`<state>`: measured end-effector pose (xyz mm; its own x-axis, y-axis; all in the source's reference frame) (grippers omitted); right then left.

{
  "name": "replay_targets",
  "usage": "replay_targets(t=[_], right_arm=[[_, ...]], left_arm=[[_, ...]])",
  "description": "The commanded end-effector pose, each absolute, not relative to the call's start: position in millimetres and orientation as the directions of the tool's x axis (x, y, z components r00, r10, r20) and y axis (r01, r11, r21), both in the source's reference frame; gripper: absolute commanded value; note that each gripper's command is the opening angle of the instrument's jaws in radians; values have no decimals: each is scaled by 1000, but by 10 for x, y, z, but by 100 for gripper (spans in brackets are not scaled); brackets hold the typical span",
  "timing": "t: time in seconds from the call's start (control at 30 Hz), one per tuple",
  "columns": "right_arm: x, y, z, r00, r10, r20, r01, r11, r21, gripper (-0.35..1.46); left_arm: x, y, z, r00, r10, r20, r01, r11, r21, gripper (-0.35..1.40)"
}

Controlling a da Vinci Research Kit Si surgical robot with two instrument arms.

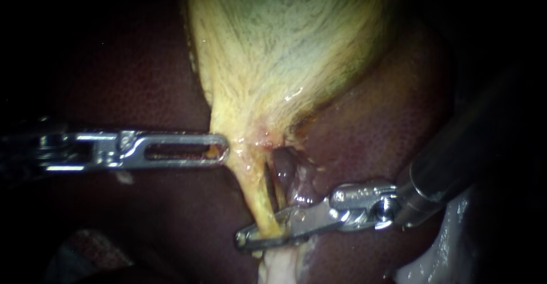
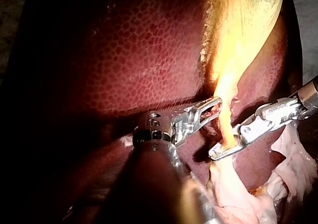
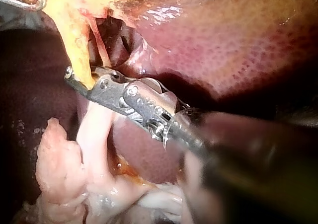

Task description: Going back second clip left tube

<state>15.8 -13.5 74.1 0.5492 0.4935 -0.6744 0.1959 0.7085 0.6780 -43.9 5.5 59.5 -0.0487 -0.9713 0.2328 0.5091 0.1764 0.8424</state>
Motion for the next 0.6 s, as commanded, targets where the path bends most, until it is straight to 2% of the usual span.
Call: replay_targets(t=[0.03,0.23,0.3,0.33,0.37,0.4,0.5,0.6], right_arm=[[158,-134,741,548,494,-675,195,709,678,-35],[159,-134,740,548,495,-674,192,710,677,-35],[161,-133,740,543,498,-676,192,710,677,-1],[163,-133,740,536,502,-679,194,710,677,6],[164,-133,740,531,505,-681,194,709,677,24],[166,-133,740,521,510,-684,196,709,678,34],[170,-132,740,485,523,-701,208,709,674,49],[171,-130,738,446,499,-743,237,735,635,53]], left_arm=[[-439,55,595,-48,-971,232,509,176,842,-35],[-438,55,595,-48,-971,232,509,176,843,-35],[-438,55,595,-48,-971,232,509,176,843,-35],[-438,55,595,-48,-971,232,509,176,843,-35],[-438,55,595,-48,-971,232,509,176,843,-35],[-438,55,595,-48,-971,232,509,176,843,-35],[-438,55,595,-48,-971,232,509,176,843,-35],[-438,55,595,-48,-971,232,509,176,843,-35]])
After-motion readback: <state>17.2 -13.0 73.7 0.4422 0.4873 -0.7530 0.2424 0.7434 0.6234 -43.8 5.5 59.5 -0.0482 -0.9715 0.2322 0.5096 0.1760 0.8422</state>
